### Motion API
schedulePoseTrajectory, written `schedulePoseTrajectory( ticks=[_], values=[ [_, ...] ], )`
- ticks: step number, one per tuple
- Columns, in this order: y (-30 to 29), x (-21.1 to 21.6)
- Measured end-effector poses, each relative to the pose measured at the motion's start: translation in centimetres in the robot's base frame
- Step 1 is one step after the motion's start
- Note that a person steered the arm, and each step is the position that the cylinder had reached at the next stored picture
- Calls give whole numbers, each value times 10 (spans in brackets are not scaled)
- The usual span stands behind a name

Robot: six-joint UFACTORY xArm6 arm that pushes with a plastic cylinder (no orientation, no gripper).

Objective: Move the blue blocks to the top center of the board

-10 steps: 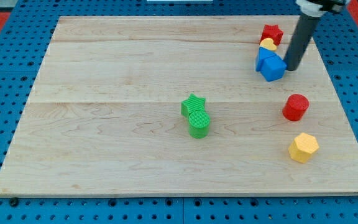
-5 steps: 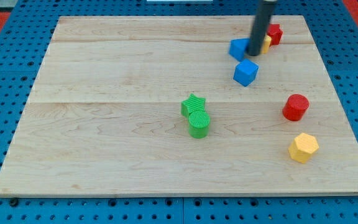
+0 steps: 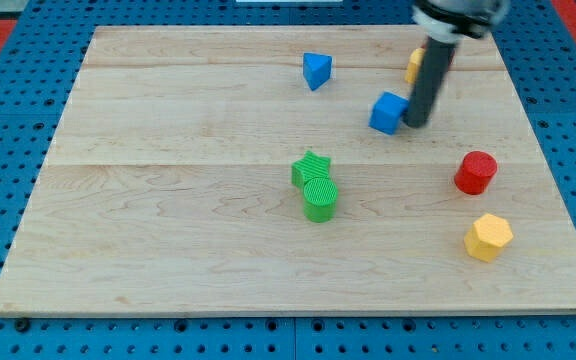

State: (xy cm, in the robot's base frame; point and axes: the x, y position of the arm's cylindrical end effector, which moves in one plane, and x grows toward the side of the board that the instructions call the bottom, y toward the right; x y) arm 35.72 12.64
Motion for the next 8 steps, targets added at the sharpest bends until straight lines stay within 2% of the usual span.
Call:
schedulePoseTrajectory(
  ticks=[1,2,3,4,5,6,8],
  values=[
    [-59,-54],
    [-21,-40],
    [19,6],
    [-37,26],
    [-91,5],
    [-103,-20],
    [-67,-14]
  ],
)
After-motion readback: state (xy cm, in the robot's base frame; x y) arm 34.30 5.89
